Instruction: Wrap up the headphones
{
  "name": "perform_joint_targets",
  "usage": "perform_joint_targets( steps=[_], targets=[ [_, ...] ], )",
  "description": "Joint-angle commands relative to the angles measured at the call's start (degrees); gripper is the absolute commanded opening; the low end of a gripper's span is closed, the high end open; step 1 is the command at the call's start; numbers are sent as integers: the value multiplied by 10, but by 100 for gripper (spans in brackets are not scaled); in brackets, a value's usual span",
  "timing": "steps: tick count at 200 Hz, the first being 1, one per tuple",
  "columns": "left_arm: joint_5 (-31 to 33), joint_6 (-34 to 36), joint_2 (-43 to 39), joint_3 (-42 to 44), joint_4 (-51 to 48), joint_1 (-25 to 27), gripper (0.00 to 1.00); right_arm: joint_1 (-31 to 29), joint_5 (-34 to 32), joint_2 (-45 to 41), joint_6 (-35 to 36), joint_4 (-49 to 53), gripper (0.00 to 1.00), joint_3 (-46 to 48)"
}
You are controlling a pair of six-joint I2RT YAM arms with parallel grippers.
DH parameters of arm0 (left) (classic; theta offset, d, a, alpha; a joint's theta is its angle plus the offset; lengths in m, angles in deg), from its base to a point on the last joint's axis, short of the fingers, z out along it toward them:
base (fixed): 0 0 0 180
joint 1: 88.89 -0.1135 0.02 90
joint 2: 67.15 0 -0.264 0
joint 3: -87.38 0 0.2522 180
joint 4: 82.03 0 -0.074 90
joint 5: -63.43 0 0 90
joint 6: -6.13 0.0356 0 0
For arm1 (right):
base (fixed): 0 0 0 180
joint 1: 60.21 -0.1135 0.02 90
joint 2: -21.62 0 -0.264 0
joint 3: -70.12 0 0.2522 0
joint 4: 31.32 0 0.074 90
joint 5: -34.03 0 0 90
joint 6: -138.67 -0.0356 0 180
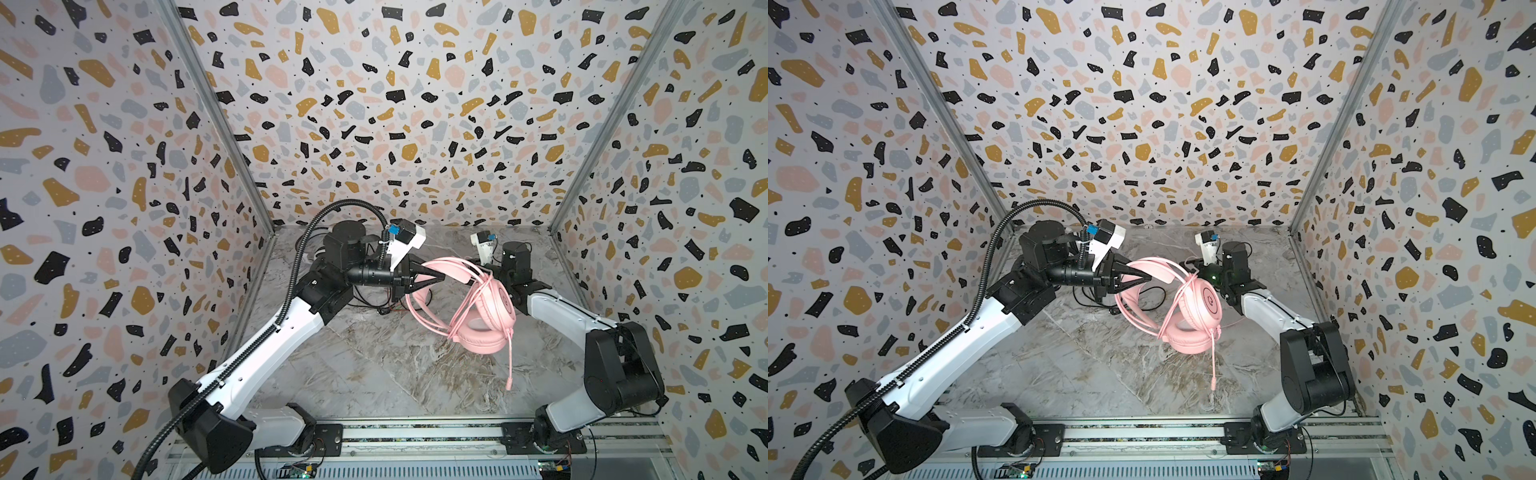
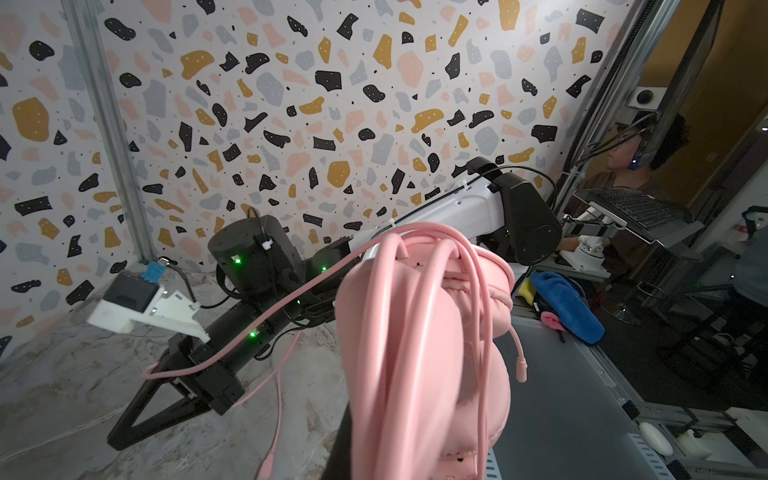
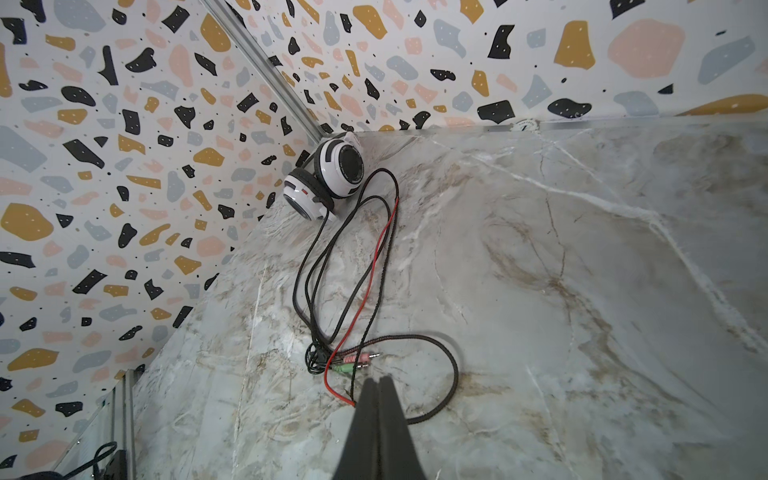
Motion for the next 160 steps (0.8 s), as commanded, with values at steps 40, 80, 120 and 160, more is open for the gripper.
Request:
perform_joint_targets(
  steps=[40, 80, 120, 160],
  targets=[
    [85, -82, -16, -4, 168, 0, 0, -23, 3, 11, -43, -81, 2, 34],
    [147, -121, -33, 25, 252, 0, 0, -45, -5, 19, -48, -93, 2, 44],
    [247, -138, -67, 68, 319, 0, 0, -63, -1, 23, -65, -117, 2, 59],
    [328, -128, -78, 72, 326, 0, 0, -79, 1, 19, -70, -136, 2, 90]
  ],
)
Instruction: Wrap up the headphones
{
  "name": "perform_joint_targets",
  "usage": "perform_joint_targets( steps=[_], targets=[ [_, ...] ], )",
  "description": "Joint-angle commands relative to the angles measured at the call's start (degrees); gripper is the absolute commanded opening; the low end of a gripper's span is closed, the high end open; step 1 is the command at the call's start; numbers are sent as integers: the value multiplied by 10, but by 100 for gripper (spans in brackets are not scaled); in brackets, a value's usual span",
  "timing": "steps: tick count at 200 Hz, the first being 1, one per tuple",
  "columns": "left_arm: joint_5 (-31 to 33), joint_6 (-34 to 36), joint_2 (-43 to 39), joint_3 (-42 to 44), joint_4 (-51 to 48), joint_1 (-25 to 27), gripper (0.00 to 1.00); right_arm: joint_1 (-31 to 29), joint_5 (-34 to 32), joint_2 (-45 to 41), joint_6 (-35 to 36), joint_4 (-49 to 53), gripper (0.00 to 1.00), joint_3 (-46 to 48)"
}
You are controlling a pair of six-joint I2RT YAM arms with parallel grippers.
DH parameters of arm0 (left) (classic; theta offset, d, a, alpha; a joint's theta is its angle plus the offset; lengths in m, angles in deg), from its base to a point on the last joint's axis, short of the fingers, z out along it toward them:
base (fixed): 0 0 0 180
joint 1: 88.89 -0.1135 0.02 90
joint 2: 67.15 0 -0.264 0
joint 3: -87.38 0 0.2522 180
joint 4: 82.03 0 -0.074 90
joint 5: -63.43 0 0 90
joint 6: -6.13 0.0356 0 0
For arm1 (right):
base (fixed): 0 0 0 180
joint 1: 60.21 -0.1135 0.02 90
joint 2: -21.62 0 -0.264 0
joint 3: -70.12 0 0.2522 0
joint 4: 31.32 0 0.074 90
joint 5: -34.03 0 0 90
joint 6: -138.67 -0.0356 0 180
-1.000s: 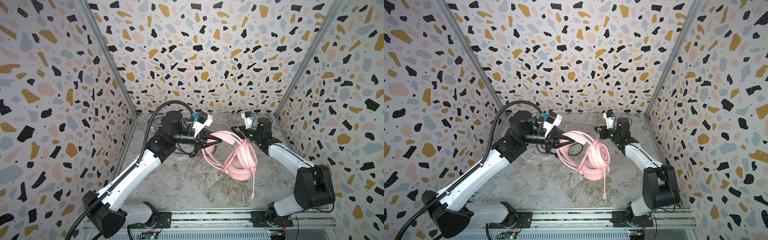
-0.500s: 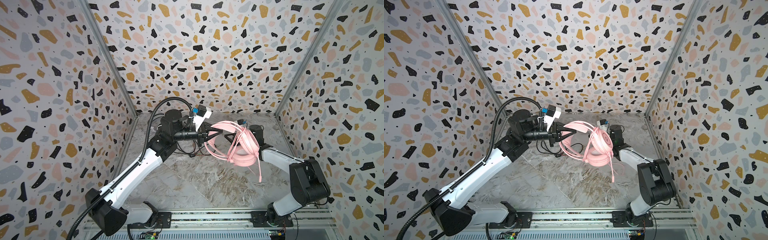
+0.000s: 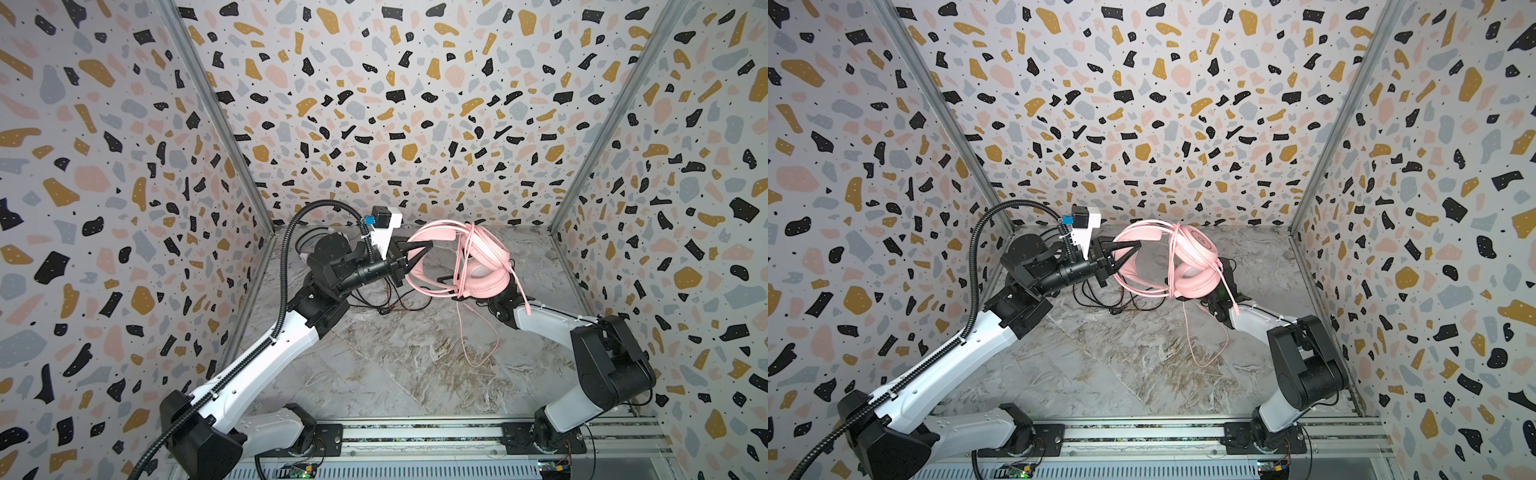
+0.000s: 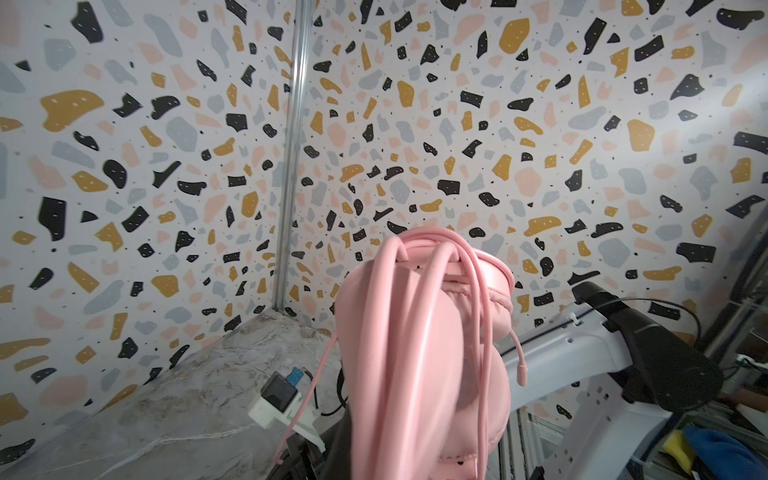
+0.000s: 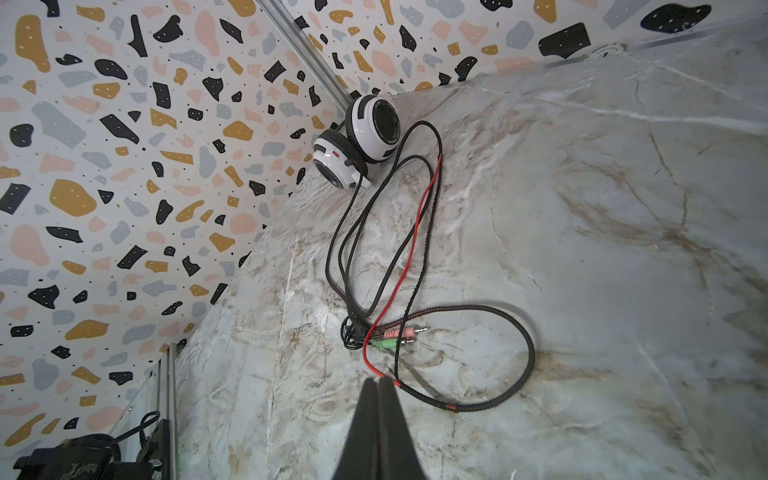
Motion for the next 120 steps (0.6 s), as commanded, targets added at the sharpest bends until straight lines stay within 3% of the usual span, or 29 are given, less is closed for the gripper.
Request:
perform_joint_targets(
  steps=[1, 28, 86, 120],
  targets=[
    [71, -10, -24, -13, 125, 0, 0, -11, 2, -4, -10, -22, 2, 19],
    [113, -14, -14, -27, 123, -1, 0, -26, 7, -5, 1, -17, 3, 44],
    [188, -31, 2, -15, 184, -1, 0, -49, 18, -36, -49, -83, 6, 115],
    [201, -26, 14, -17, 185, -6, 0, -70, 1, -65, -43, -67, 6, 128]
  ],
)
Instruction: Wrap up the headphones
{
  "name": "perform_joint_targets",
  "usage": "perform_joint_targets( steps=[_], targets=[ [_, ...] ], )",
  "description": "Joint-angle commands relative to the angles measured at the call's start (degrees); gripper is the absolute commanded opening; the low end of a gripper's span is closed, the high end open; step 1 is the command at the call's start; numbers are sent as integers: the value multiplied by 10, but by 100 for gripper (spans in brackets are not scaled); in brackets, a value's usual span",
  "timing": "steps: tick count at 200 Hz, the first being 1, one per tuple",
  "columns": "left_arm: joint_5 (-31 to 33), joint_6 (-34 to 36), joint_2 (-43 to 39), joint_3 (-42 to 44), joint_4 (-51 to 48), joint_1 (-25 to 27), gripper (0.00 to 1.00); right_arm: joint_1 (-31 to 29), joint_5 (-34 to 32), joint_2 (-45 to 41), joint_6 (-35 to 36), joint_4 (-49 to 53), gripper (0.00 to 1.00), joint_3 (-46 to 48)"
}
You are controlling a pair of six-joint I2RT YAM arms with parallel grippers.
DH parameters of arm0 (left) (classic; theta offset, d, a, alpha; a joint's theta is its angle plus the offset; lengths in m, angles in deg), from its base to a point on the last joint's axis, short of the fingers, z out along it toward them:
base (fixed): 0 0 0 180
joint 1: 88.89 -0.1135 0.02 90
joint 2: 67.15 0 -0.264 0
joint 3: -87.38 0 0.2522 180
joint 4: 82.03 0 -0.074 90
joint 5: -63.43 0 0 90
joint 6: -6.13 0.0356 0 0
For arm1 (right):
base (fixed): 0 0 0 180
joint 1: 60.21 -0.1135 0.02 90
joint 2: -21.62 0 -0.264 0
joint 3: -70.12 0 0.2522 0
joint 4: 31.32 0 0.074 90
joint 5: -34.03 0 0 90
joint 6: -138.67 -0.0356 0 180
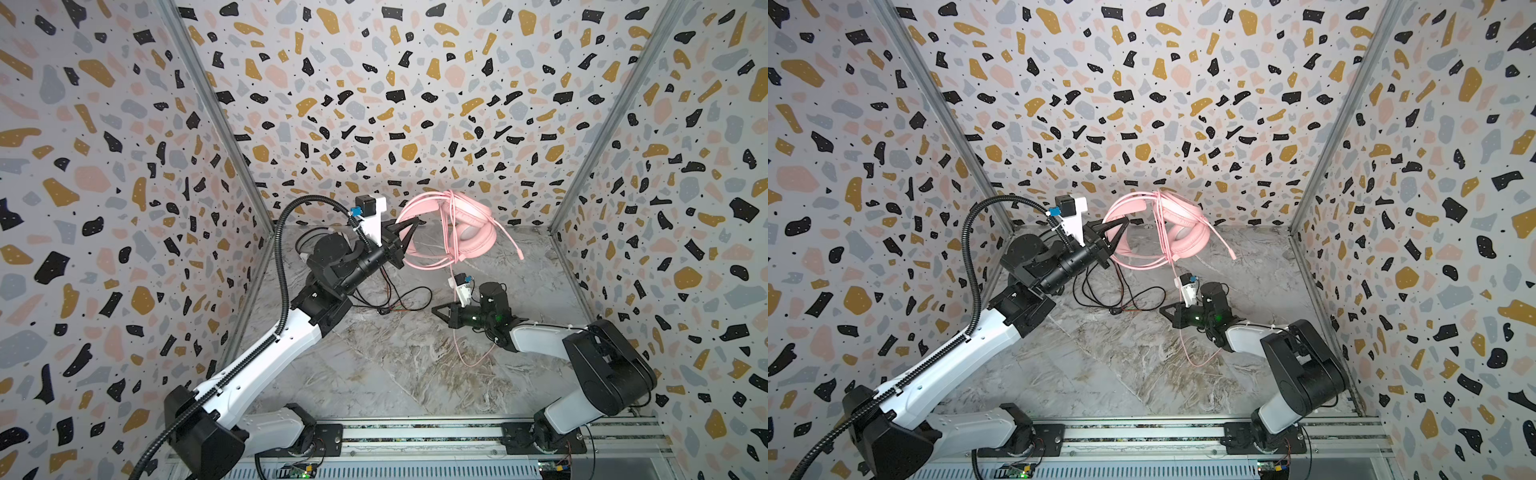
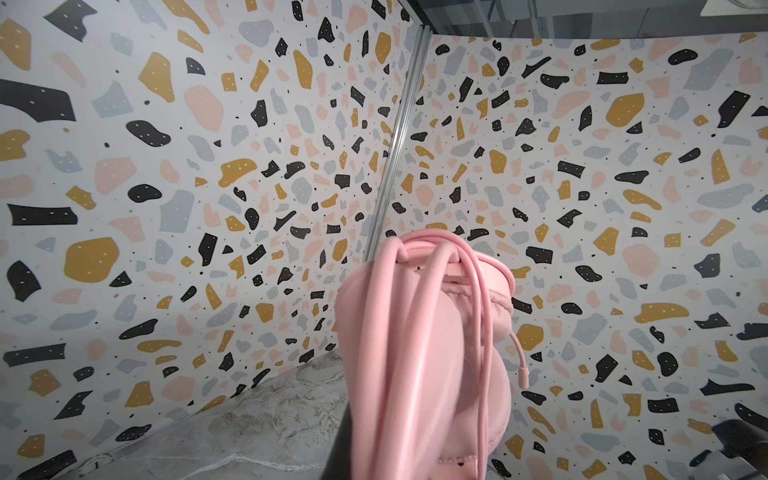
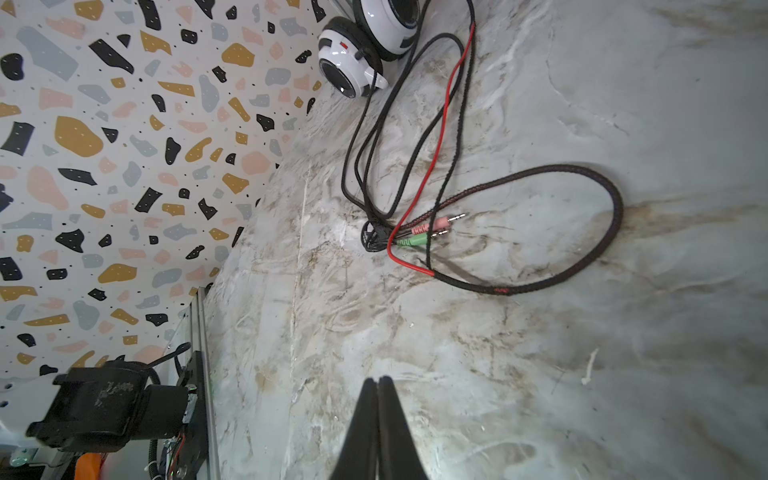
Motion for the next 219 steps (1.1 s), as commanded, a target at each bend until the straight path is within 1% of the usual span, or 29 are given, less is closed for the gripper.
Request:
perform_joint_targets(
  steps=[1, 35, 66, 104, 122, 131, 141, 170, 201, 219],
  targets=[
    [33, -7, -3, -17, 126, -5, 0, -15, -7, -41, -5, -7, 6, 4],
    [75, -6, -7, -11, 127, -12, 0, -26, -13, -55, -1, 14, 6, 8],
    [70, -1, -3, -23, 114, -30, 0, -46, -45, -84, 8, 28, 4, 30],
    [74, -2, -5, -29, 101, -61, 0, -51, -80, -142, 28, 93, 2, 57],
    [76, -8, -12, -8, 135, -71, 0, -63, -92, -177, 34, 130, 2, 60],
    [89, 0, -16, 3, 145, -72, 0, -70, -101, -194, 41, 152, 2, 59],
    [107, 11, -15, 5, 135, -72, 0, -77, -111, -213, 50, 177, 2, 58],
    [132, 24, -9, 12, 118, -80, 0, -88, -131, -264, 61, 244, 2, 56],
    [198, 33, -16, 47, 141, -82, 0, -93, -136, -306, 57, 267, 2, 70],
    [214, 48, -11, 48, 140, -83, 0, -96, -141, -323, 57, 286, 2, 73]
  ],
)
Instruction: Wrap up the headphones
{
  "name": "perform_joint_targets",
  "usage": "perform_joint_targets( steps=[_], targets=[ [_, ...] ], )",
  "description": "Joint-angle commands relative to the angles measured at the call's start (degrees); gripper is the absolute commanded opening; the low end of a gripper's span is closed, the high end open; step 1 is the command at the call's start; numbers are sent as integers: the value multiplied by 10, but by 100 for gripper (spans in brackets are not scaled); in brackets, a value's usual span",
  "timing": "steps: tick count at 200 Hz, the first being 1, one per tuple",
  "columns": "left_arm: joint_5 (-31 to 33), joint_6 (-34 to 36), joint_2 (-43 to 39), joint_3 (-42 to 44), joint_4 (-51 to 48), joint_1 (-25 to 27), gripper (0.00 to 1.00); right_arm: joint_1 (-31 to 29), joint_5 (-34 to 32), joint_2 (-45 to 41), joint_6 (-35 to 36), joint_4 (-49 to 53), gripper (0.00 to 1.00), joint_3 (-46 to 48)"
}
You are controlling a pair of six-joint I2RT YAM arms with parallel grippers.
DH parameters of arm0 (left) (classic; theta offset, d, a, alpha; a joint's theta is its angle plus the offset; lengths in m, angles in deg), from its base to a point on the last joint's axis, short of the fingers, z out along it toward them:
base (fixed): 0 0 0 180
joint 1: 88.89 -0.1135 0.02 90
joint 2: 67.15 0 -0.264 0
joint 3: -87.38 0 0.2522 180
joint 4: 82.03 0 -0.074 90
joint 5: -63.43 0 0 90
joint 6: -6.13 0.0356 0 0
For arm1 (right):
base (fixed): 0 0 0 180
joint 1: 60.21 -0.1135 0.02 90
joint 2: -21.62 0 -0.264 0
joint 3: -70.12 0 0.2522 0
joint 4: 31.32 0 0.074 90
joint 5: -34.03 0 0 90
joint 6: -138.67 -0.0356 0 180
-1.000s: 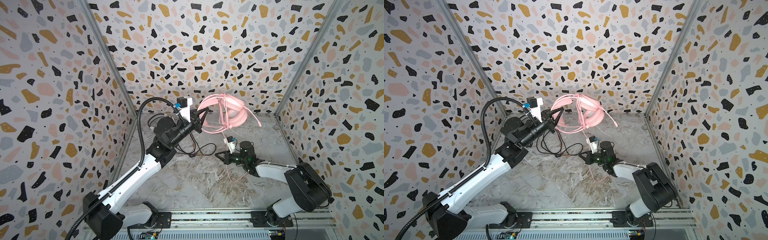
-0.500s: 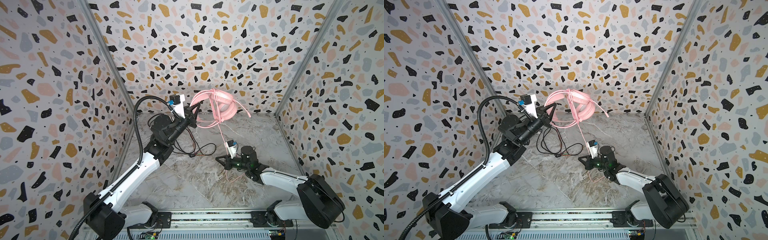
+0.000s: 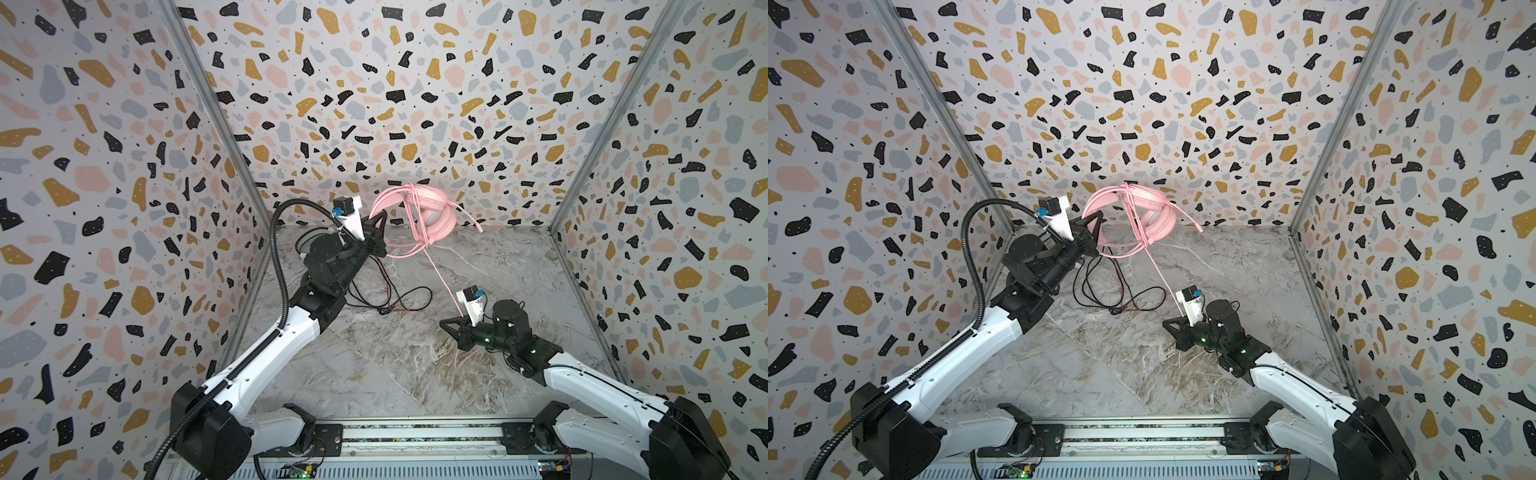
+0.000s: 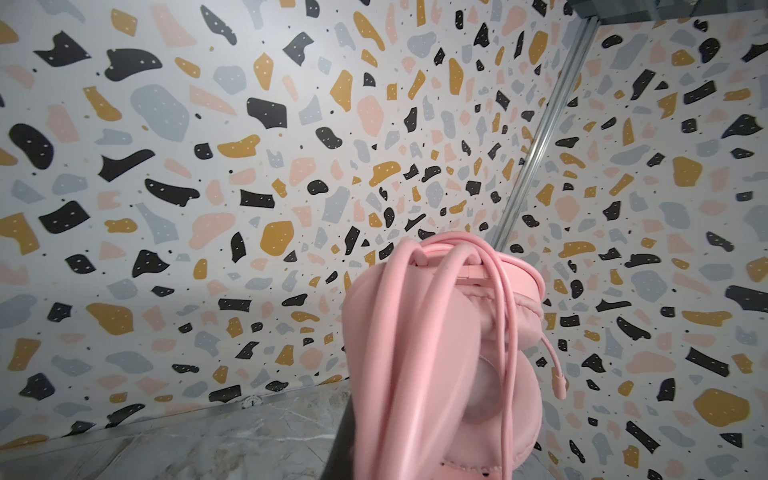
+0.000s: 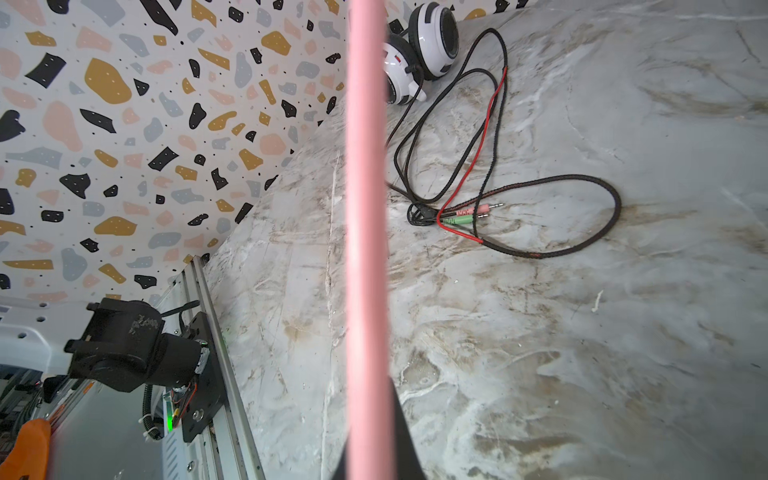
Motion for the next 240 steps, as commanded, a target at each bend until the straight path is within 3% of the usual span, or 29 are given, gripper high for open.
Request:
perform_joint_targets(
  steps=[1, 90, 161, 240],
  targets=[
    [77, 26, -17, -12, 124, -12, 0, -6, -13, -24, 7, 66, 2, 12],
    [204, 37, 14, -6, 104, -12, 0, -19, -11, -54, 8, 120, 3, -14],
    [240, 42, 16, 6, 110, -13, 0, -44, -12, -34, -5, 88, 3, 7],
    [259, 31, 43, -42, 92, -24, 0, -44, -2, -50, -18, 76, 5, 24]
  ],
)
